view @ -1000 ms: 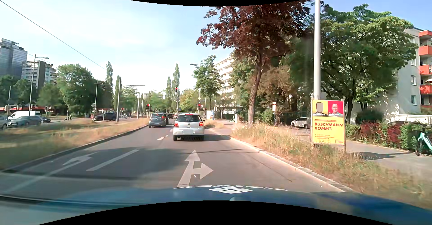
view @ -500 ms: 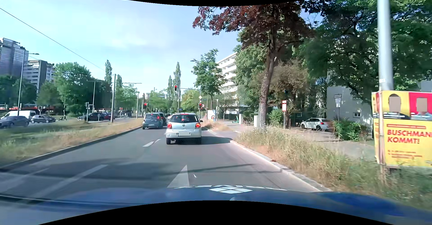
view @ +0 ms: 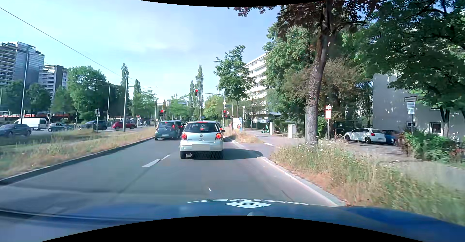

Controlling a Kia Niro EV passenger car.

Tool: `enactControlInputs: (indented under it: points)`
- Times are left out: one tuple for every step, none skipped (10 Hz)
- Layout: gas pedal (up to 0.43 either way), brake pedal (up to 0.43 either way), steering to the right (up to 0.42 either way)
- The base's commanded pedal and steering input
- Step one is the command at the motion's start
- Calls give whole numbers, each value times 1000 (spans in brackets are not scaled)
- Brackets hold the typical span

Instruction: Follow the waypoints while adhering to traffic rules and regulations

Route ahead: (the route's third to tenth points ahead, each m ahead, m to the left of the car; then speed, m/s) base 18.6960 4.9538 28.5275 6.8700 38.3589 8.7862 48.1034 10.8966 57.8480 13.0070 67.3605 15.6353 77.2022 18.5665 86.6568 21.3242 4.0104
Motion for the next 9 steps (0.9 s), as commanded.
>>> enactControlInputs:
  points:
    - [0, 146, -95]
    - [0, 140, -95]
    - [0, 122, -94]
    - [0, 104, -93]
    - [0, 98, -93]
    - [0, 104, -92]
    - [0, 104, -90]
    - [0, 104, -88]
    - [0, 128, -89]
